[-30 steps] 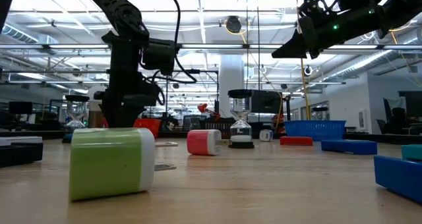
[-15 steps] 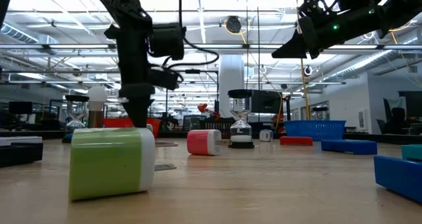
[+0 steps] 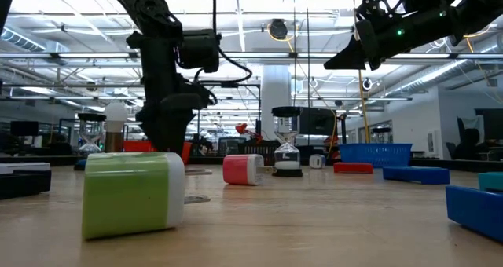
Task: Pick & Place Office items
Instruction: Put the middle left purple charger adapter into the red bin
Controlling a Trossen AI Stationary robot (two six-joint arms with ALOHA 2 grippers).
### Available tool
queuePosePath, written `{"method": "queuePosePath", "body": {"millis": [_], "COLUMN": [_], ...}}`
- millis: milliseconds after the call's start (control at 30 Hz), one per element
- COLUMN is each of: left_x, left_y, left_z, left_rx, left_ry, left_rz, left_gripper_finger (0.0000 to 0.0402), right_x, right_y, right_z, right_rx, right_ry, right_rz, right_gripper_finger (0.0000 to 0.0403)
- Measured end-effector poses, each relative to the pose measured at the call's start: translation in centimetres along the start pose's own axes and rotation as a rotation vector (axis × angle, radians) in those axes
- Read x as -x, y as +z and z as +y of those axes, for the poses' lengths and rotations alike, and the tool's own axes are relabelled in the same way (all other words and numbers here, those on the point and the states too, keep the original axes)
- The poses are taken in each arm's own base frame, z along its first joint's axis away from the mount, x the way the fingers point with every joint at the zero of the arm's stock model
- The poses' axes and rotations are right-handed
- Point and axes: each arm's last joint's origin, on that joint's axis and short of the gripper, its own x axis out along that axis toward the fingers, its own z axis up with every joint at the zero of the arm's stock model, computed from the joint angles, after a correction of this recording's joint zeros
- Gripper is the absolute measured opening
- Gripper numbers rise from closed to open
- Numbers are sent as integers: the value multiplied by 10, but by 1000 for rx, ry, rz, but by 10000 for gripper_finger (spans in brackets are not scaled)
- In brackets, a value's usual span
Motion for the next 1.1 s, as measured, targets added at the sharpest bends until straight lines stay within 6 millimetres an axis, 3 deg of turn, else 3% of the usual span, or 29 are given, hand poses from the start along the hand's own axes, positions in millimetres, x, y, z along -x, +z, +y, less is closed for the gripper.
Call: {"method": "queuePosePath", "body": {"millis": [133,267,533,1100], "left_x": [0,0,0,0], "left_y": [5,8,9,9], "left_z": [13,22,11,15], "left_rx": [162,212,113,111], "left_ry": [9,-28,-82,-44], "left_rz": [3,24,-6,-10], "left_gripper_finger": [328,309,256,201], "right_x": [0,0,0,0], "right_y": [0,0,0,0], "right_z": [0,0,0,0], "right_rx": [0,0,0,0], "right_ry": [0,0,0,0], "right_rz": [0,0,0,0], "right_gripper_finger": [0,0,0,0]}}
